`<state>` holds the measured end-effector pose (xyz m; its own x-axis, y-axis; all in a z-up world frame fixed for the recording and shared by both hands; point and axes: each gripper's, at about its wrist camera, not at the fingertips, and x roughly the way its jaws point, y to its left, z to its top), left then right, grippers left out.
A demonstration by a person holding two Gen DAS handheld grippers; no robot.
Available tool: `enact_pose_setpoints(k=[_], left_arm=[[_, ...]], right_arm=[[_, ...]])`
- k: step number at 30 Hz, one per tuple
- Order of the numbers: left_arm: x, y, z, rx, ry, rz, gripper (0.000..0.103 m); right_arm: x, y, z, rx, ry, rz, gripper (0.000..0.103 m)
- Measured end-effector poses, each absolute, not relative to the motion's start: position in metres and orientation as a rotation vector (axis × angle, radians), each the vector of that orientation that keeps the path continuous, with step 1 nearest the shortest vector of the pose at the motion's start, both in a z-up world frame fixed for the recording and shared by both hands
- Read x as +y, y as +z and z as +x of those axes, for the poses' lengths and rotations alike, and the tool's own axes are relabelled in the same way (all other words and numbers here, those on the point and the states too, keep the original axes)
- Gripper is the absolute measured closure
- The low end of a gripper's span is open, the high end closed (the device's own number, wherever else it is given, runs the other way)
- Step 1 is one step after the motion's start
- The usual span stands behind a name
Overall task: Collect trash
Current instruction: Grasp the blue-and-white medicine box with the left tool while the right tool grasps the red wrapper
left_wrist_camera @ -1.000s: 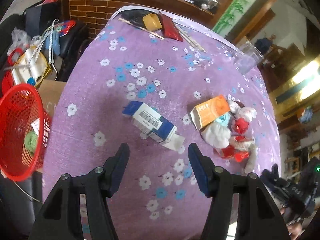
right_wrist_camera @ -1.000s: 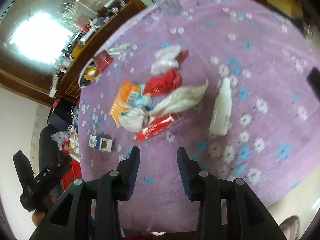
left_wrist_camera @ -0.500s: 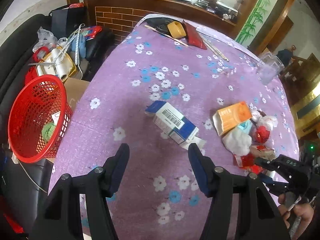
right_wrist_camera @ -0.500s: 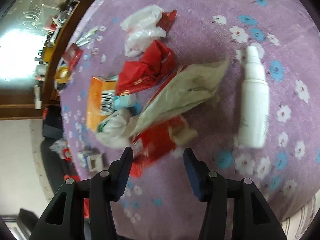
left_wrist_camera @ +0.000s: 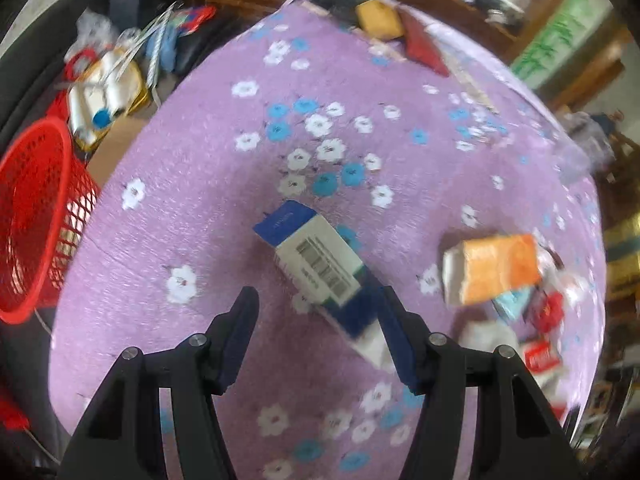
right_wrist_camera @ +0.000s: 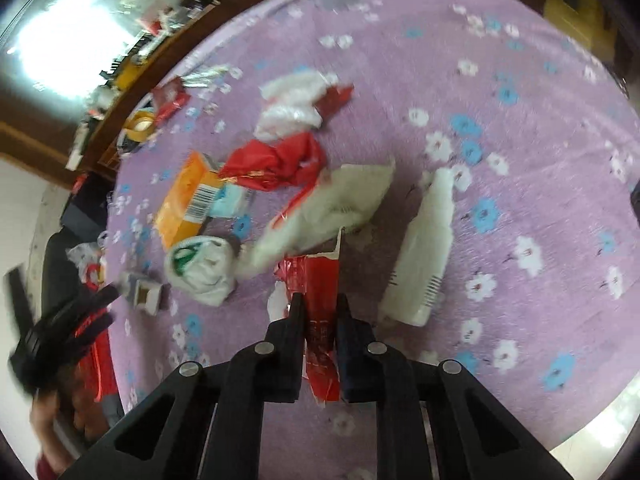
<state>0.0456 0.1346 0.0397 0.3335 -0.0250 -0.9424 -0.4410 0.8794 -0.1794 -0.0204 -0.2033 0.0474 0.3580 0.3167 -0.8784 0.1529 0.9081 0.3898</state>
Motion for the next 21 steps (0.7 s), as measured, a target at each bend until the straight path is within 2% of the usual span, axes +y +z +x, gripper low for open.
enact_pose_setpoints(k=[4, 10, 12, 13, 14, 21], left_arm=[[0.131, 0.030, 0.062, 1.196, 0.319, -0.474, 0.036], [0.118, 0.014, 0.080, 1.234, 0.307, -0.425, 0.037], [0.114, 0.013, 0.077, 1.218, 0.288, -0.385, 0.042], [0.111, 0.015, 0.075, 1.210, 0.258, -0.374, 0.053], [0.109, 0.016, 0.074, 1.208, 0.232, -0.370, 0.058], [0.104, 0.034, 0.034, 1.144, 0.172, -0.266, 0.064]], right_arm=[[-0.207, 0.072, -0.037, 1.130, 0.164, 0.364, 0.089], [-0.203, 0.098, -0.056, 1.045, 0.200, 0.277, 0.089], [-0.203, 0.101, -0.058, 1.036, 0.200, 0.265, 0.089], [-0.201, 0.102, -0.059, 1.034, 0.202, 0.263, 0.089], [-0.201, 0.103, -0.060, 1.030, 0.203, 0.260, 0.089], [-0.184, 0.107, -0.055, 1.008, 0.232, 0.229, 0.089]])
